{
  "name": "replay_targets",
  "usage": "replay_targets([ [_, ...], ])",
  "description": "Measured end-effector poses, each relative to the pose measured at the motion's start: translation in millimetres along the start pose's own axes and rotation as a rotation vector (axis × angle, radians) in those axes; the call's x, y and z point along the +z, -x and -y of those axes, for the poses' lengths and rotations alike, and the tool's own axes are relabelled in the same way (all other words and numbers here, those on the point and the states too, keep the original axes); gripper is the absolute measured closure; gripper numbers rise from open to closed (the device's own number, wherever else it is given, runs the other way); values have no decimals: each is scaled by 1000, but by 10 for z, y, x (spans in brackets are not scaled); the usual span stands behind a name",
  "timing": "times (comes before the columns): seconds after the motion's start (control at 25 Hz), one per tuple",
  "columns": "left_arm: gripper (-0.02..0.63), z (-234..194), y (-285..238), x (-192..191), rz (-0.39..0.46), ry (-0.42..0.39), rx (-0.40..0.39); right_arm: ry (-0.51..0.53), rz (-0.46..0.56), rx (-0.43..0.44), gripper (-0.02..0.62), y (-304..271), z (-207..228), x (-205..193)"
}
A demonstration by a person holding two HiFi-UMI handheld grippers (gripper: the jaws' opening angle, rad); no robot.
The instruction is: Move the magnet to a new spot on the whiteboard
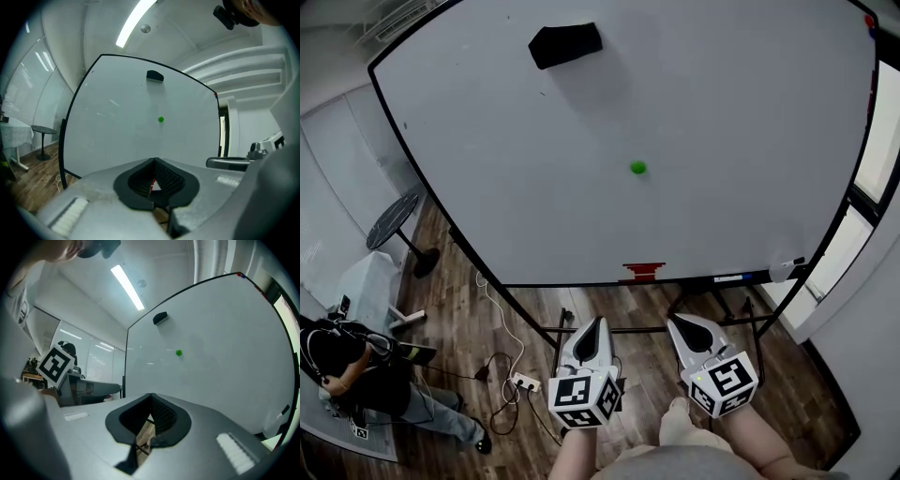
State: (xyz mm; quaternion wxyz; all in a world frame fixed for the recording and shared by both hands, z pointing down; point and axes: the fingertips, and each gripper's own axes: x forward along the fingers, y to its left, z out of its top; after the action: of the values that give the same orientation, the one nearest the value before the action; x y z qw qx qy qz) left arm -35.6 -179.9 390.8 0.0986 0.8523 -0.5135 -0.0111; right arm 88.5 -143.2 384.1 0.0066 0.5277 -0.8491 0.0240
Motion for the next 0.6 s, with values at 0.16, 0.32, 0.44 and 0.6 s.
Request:
replay_targets([
  [0.16,601,-12,344,-158,-23,5,-5,2,-9,-7,595,158,-245,-58],
  [0.32,601,-25,637,-323,-41,18,-14,3,-17,-15,595,310,-454,-130],
  [0.44,601,-88,846,-461,-57,30,-5,-4,-28,-12,595,408,-621,-225],
  [0.6,601,-174,1074,-532,-70,27,1,-22,-35,-7,595,497,-835,-310],
])
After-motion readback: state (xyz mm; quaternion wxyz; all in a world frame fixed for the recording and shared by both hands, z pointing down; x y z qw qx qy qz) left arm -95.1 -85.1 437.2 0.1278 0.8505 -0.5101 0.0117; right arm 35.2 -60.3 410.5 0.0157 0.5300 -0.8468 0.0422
